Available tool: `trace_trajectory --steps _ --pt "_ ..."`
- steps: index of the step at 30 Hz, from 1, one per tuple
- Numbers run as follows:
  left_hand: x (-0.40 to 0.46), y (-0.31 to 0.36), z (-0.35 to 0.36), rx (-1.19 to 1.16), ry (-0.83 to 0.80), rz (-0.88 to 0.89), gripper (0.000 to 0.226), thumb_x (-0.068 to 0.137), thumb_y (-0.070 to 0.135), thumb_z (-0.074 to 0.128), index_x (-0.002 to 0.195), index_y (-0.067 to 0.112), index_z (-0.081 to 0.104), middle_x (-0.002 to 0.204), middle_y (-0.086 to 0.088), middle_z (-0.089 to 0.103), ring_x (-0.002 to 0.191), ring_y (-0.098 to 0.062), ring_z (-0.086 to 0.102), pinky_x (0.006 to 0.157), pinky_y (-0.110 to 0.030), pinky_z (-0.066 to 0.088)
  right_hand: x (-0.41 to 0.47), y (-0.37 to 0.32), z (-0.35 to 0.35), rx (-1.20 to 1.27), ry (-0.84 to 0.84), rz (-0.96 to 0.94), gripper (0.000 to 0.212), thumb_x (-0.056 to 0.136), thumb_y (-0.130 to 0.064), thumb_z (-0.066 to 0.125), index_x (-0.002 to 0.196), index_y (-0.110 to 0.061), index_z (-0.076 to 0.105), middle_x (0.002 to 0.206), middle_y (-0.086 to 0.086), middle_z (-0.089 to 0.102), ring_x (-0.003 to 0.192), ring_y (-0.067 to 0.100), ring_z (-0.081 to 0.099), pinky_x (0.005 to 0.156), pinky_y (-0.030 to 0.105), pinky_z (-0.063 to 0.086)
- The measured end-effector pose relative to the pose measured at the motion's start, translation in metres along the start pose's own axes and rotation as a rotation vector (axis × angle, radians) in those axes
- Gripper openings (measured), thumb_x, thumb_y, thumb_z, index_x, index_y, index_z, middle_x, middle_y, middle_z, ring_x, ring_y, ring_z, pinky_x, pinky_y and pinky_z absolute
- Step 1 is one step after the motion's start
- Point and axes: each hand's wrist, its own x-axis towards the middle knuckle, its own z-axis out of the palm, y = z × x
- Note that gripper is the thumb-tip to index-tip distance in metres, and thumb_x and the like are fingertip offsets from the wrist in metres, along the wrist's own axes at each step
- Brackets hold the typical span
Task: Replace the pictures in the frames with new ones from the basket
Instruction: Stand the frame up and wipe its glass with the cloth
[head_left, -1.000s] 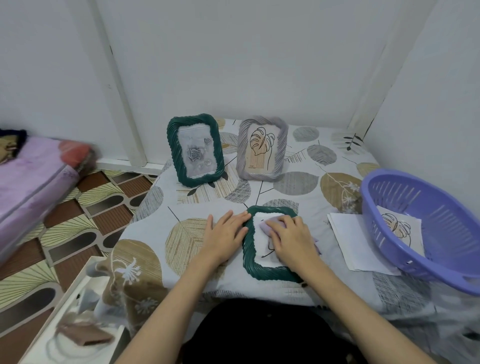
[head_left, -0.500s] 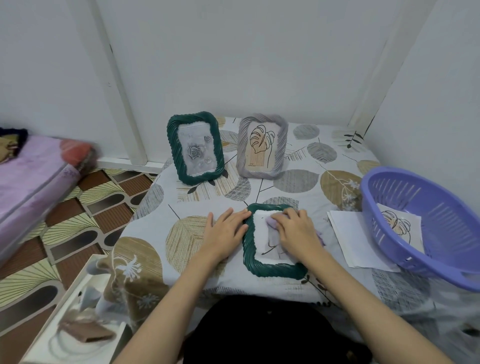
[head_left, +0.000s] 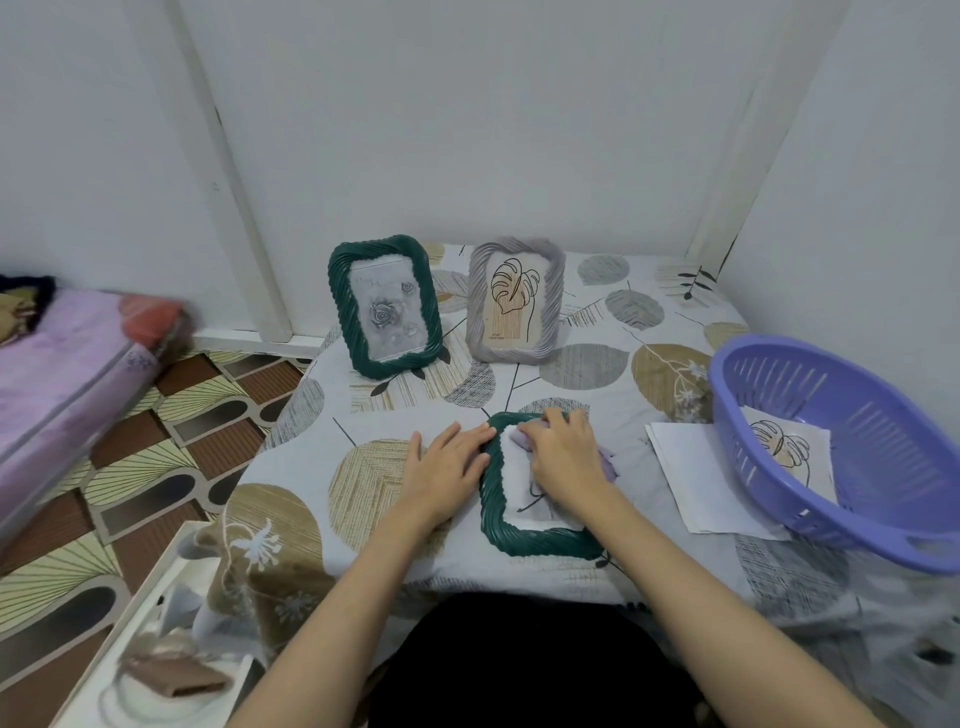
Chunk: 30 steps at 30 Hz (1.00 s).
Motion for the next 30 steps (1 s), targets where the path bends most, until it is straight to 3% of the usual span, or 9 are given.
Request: trace_trajectory --steps 4,9,12,15,19,21,26,28,30 --pt "0.0 -0.001 0.001 0.017 0.002 -0.002 0.04 0.098 0.037 0.03 0.137 0.041 0.031 0.147 0.025 0.03 0.143 -0.006 0.015 0.116 -0.051 -0.001 -0.025 -0.004 0.006 0.099 0.122 -0.137 0.022 0.076 -0.014 0.068 0.096 -0.025 0.066 0.098 0.004 0.062 0.081 0.029 0.052 0.065 0.034 0.042" --pt "-0.001 -0.002 0.002 0.017 0.011 0.008 0.039 0.098 0.039 0.029 0.137 0.042 0.031 0.147 0.025 0.03 0.143 -0.006 0.016 0.116 -0.051 -0.001 -0.078 0.036 -0.006 0.102 0.124 -0.478 0.038 0.067 -0.008 0.062 0.098 -0.03 0.063 0.102 -0.004 0.064 0.074 0.023 0.051 0.059 0.03 0.046" --pt "-0.001 -0.001 0.002 0.019 0.012 0.011 0.039 0.098 0.039 0.028 0.137 0.042 0.031 0.147 0.025 0.03 0.143 -0.007 0.015 0.116 -0.051 -0.002 -0.056 0.046 -0.014 0.041 0.082 -0.325 0.036 0.065 -0.001 0.067 0.091 -0.026 0.069 0.094 -0.001 0.067 0.07 0.024 0.051 0.056 0.029 0.039" --pt "-0.002 0.0 0.003 0.029 0.015 0.009 0.04 0.098 0.039 0.027 0.137 0.042 0.029 0.148 0.025 0.029 0.143 -0.007 0.015 0.116 -0.052 -0.002 -0.04 0.028 -0.005 0.044 0.153 -0.196 0.031 0.065 -0.006 0.07 0.087 -0.026 0.068 0.091 0.0 0.067 0.07 0.025 0.049 0.057 0.029 0.034" --pt "-0.003 -0.001 0.004 0.041 0.024 0.013 0.039 0.098 0.039 0.027 0.137 0.042 0.03 0.147 0.025 0.03 0.143 -0.006 0.016 0.116 -0.053 0.0 -0.076 0.007 0.002 0.046 0.221 -0.411 0.048 0.053 -0.007 0.066 0.093 -0.033 0.061 0.094 -0.005 0.065 0.077 0.017 0.036 0.055 0.024 0.041" --pt "-0.002 -0.001 0.003 0.039 0.024 0.014 0.039 0.098 0.04 0.028 0.137 0.042 0.031 0.147 0.025 0.03 0.143 -0.007 0.016 0.116 -0.053 0.001 -0.087 0.012 -0.003 0.001 0.228 -0.489 0.051 0.048 -0.009 0.061 0.094 -0.032 0.057 0.093 -0.003 0.065 0.075 0.019 0.04 0.054 0.024 0.043" --pt "-0.002 0.001 0.003 0.037 0.03 0.007 0.039 0.098 0.039 0.029 0.136 0.041 0.032 0.147 0.025 0.03 0.143 -0.006 0.016 0.116 -0.052 0.0 -0.069 0.001 -0.003 -0.129 0.341 -0.339 0.034 0.057 -0.01 0.049 0.079 -0.029 0.068 0.077 0.001 0.064 0.073 0.02 0.034 0.051 0.026 0.043" --pt "-0.003 0.002 0.004 0.043 0.039 0.002 0.039 0.098 0.038 0.029 0.137 0.04 0.032 0.147 0.024 0.03 0.143 -0.006 0.016 0.116 -0.052 0.001 -0.077 -0.012 0.005 -0.199 0.394 -0.354 0.037 0.063 -0.01 0.037 0.079 -0.021 0.068 0.08 0.008 0.064 0.075 0.023 0.037 0.053 0.028 0.044" --pt "-0.003 0.002 0.004 0.045 0.045 0.0 0.039 0.098 0.038 0.029 0.137 0.04 0.032 0.147 0.024 0.031 0.142 -0.006 0.016 0.116 -0.052 0.001 -0.088 -0.017 0.008 -0.247 0.394 -0.385 0.031 0.067 -0.011 0.039 0.082 -0.017 0.066 0.086 0.011 0.065 0.077 0.026 0.043 0.056 0.03 0.048"
